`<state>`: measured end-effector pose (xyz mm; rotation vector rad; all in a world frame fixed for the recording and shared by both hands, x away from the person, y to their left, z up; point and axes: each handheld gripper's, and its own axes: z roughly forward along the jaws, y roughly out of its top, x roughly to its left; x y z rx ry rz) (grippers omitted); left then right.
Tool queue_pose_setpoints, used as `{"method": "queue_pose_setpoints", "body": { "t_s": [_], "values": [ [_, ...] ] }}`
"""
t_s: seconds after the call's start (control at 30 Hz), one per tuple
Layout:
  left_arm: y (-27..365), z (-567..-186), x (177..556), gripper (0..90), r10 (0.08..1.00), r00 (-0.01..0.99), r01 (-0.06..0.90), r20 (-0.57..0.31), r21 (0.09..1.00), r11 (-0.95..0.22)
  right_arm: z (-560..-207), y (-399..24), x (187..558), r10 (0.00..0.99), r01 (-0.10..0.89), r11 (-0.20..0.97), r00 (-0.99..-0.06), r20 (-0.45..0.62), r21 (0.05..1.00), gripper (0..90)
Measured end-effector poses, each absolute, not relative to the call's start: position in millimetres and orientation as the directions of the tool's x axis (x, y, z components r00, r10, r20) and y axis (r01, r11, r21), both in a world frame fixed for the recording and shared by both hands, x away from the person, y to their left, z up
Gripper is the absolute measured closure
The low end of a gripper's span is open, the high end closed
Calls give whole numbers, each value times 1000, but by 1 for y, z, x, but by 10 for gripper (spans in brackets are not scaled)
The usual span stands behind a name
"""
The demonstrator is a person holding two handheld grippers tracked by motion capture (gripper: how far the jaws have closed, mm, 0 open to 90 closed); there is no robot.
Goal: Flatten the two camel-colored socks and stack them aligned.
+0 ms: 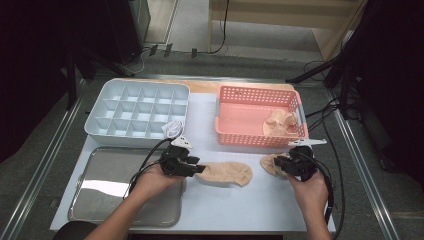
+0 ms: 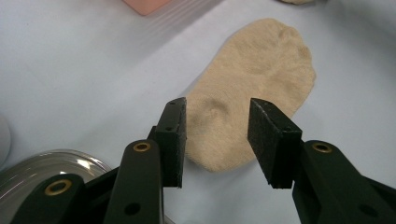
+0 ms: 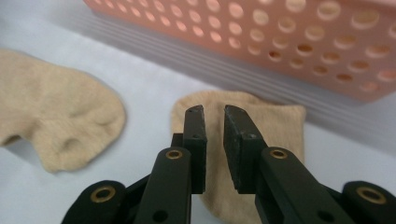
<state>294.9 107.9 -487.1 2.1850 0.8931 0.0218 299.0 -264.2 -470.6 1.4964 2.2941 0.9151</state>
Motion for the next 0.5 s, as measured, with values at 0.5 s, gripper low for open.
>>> {"method": "queue_pose_setpoints", "body": {
  "t_s": [0.5],
  "values": [
    [108,-487,294,586,607,754,593,-251,657,-465,-488,-232,308,857,739,342,-499,130,581,696]
  ]
}}
